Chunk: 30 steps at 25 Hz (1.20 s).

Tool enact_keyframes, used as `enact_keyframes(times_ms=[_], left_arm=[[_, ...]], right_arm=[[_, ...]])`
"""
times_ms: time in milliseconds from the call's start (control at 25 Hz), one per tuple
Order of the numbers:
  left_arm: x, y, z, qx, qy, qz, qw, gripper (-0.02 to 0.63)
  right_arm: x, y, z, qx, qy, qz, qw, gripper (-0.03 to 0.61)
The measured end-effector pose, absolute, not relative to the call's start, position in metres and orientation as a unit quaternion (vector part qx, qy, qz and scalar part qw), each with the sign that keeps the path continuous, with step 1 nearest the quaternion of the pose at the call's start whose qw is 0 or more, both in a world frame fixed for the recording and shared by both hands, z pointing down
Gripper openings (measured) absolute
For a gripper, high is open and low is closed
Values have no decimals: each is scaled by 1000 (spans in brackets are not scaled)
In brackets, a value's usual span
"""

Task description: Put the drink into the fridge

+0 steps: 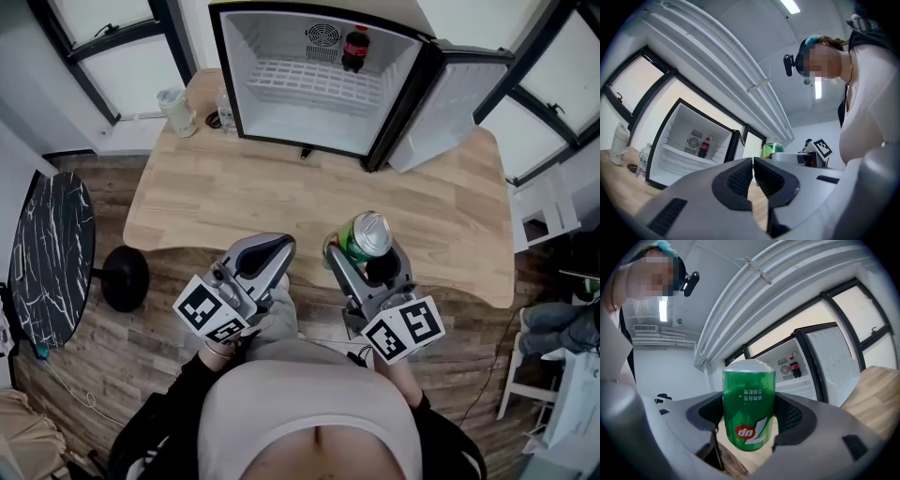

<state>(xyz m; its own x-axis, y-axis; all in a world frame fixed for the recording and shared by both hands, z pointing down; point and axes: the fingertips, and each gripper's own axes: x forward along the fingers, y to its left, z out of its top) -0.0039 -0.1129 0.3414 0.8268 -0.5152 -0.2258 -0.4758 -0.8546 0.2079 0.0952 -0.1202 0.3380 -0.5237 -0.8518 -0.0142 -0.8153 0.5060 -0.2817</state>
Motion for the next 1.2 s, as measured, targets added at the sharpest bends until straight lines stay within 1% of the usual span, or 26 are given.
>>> enact_keyframes(times_ms=[640,1200], left_arm=[[6,-260,335,966,-208,-130,79,12],[26,-341,345,974,-165,-118,96,12]], right_arm=[[101,-262,334,-521,840,-126,85,344],[111,-343,343,-544,824,-137,86,344]])
